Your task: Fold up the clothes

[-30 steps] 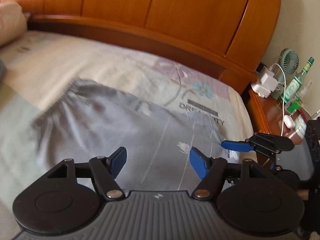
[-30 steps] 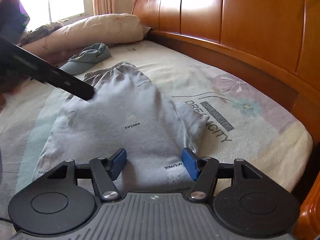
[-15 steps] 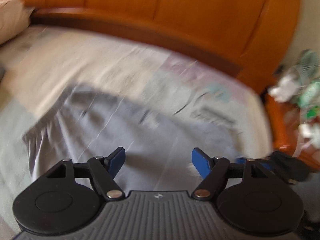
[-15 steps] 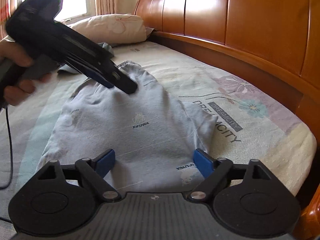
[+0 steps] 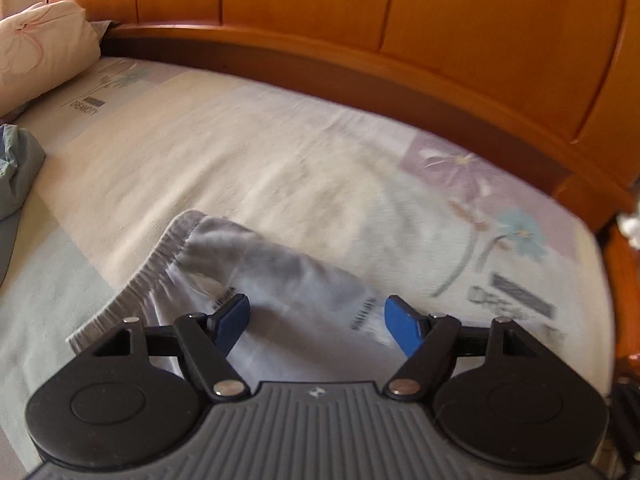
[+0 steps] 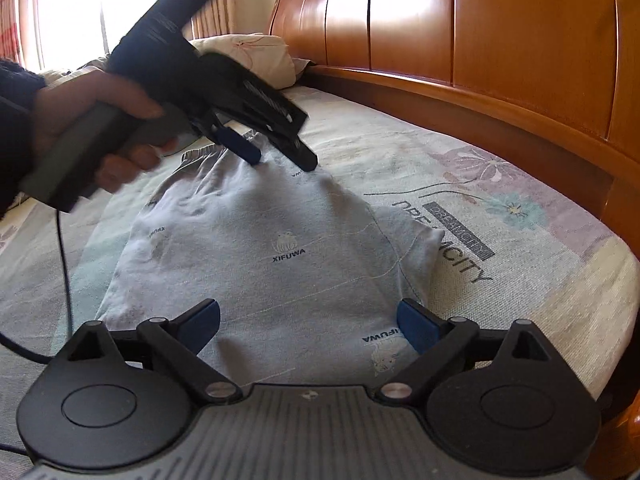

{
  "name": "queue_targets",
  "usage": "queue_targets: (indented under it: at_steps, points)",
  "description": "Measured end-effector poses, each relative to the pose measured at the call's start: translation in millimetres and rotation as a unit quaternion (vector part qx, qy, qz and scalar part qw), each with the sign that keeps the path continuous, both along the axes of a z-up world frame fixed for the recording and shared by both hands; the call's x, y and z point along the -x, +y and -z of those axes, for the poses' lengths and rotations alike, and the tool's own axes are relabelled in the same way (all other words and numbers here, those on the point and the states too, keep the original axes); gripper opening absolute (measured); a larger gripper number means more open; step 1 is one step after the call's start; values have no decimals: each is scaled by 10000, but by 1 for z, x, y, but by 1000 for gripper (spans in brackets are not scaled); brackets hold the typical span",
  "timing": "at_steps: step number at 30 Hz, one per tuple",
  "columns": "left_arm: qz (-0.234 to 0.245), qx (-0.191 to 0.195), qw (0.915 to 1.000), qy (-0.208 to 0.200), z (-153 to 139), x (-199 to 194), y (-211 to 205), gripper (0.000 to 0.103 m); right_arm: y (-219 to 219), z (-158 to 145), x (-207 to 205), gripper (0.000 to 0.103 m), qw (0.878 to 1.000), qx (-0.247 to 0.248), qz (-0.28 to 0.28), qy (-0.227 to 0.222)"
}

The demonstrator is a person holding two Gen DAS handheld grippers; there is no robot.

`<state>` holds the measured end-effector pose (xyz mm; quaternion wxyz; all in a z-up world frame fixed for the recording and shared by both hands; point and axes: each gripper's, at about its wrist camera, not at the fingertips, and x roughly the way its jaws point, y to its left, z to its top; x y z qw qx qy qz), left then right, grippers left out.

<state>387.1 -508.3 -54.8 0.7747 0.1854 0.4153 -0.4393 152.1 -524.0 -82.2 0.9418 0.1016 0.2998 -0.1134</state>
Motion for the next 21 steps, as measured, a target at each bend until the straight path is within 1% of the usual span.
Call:
queue_targets:
  at_steps: [2, 5, 8, 12, 14, 16, 18, 20, 21]
  points:
    - [-62, 18, 10000, -1, 3, -4, -1, 79, -2, -1, 0, 98, 10000, -67, 21, -19]
    - [-126, 37, 9999, -16, 3, -6, 0, 80, -5, -1, 1, 98, 9998, -177, 41, -61]
    - [-92, 32, 9999, -106, -7, -3, 7, 80, -5, -2, 1, 98, 9998, -199, 29, -60]
    - [138, 75, 9990, -416, -27, 5, 30, 80, -6, -2, -1, 102, 9997, -233, -22, -48]
    - [316, 123, 9981, -524, -37, 11, 49, 84, -5, -3, -2, 102, 9997, -229, -15, -31]
    - [388, 123, 9974, -600, -44, 17, 74, 86, -5, -4, -2, 103, 9997, -236, -23, -16]
    - [363, 116, 9968, -708, -49, 26, 103, 87, -6, -7, -2, 103, 9996, -295, -9, -34]
    - [279, 72, 9961, -830, -54, 35, 133, 88, -8, -14, 1, 102, 9990, -420, 53, -116]
    - [226, 34, 9958, -884, -55, 40, 149, 89, -9, -18, 0, 102, 9990, -408, 43, -173]
